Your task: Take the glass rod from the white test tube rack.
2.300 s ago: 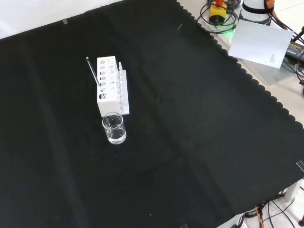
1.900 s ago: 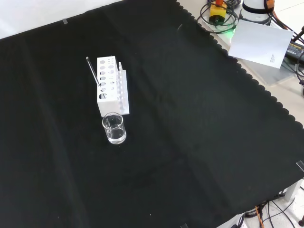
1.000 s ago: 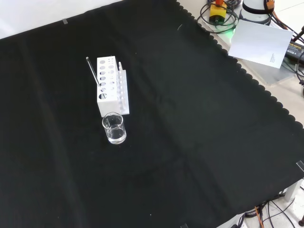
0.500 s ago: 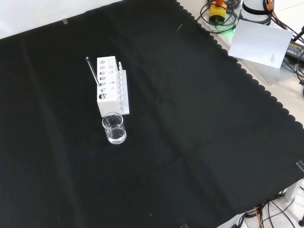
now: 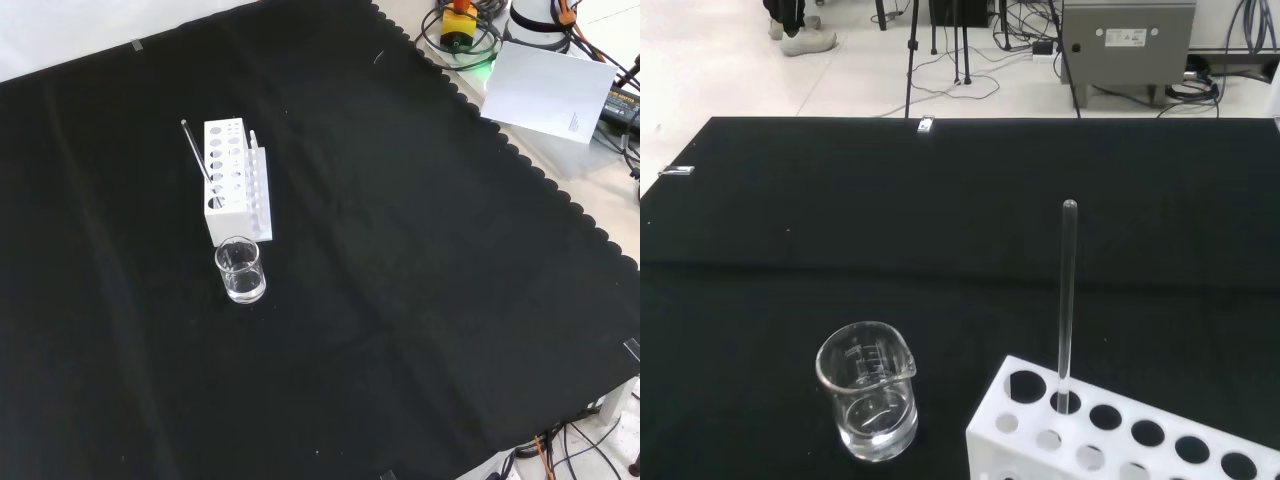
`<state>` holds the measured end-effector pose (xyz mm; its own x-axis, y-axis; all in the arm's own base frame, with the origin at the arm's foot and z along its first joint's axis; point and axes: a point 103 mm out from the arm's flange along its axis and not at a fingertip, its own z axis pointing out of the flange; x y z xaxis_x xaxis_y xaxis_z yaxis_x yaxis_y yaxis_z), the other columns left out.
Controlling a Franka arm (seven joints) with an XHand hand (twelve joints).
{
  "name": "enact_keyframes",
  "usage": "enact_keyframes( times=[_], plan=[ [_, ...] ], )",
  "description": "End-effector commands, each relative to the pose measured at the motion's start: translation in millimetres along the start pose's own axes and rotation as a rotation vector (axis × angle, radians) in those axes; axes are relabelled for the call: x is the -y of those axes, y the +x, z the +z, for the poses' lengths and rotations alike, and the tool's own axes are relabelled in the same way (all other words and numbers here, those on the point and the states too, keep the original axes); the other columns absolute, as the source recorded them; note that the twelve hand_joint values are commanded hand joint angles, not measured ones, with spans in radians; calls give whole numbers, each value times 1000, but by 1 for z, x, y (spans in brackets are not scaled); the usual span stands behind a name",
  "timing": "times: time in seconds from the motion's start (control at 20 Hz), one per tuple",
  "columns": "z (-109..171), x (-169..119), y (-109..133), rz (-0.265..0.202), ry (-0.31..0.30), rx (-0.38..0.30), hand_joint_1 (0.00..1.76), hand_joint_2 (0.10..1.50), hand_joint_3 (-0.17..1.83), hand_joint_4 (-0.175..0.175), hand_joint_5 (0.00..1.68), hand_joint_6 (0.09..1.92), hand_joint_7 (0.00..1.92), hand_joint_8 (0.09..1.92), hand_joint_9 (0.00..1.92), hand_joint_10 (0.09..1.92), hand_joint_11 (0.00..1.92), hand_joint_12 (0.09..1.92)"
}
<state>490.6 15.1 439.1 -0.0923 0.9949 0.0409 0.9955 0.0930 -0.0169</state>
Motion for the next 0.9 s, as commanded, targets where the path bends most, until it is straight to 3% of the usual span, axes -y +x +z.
enact_keyframes(
  times=[0.05,0.7,0.9],
  plan=[
    [11,-42,-12,-12,11,4,535,934,427,-175,345,87,469,910,770,938,241,1401],
    [48,-87,-23,1,78,-3,574,951,438,-174,429,152,511,922,845,972,303,1377],
    [63,-100,-25,-2,94,-10,574,948,448,-173,330,458,544,938,887,969,351,1361]
  ],
)
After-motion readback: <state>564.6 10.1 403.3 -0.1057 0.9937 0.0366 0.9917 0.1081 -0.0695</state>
